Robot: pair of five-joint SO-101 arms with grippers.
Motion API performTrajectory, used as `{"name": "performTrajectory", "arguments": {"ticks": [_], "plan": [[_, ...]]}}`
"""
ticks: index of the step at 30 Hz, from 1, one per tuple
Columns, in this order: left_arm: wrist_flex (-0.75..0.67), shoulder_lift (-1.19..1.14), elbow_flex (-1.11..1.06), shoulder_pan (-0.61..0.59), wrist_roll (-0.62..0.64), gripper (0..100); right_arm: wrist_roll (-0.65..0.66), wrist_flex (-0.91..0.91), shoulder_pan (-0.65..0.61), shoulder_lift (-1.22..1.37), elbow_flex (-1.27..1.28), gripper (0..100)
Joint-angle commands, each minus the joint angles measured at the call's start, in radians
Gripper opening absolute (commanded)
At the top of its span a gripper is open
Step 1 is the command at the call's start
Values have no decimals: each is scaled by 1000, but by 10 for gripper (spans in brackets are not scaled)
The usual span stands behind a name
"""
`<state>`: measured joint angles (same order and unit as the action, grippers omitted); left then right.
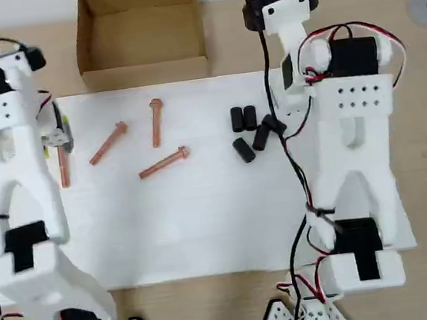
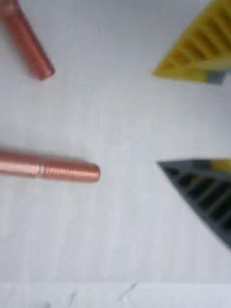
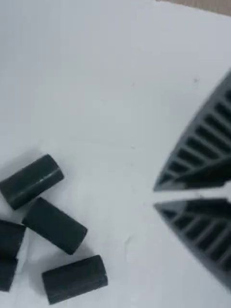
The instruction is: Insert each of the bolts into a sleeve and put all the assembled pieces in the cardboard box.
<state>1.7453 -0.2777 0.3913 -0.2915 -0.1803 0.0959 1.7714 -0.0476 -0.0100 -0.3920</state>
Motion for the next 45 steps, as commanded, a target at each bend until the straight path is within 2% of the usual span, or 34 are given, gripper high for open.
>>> {"name": "performTrajectory", "arguments": {"ticks": [1, 10, 21, 27, 32, 38, 45], "plan": [[8, -65, 61, -51, -28, 132, -21, -34, -10, 18, 36, 12], [0, -128, 63, -57, -242, 132, -51, -137, -8, 28, 170, 12], [-144, -160, 48, -112, -345, 132, -51, -184, -8, 35, 228, 12], [-187, -266, 52, -110, -330, 132, -51, -196, -8, 35, 226, 12], [-221, -312, 86, -97, -207, 132, -51, -196, -8, 35, 228, 12], [-221, -314, 169, -94, -144, 132, -51, -198, -8, 35, 228, 12], [-196, -314, 195, -72, -135, 132, -51, -198, -8, 36, 229, 12]]}}
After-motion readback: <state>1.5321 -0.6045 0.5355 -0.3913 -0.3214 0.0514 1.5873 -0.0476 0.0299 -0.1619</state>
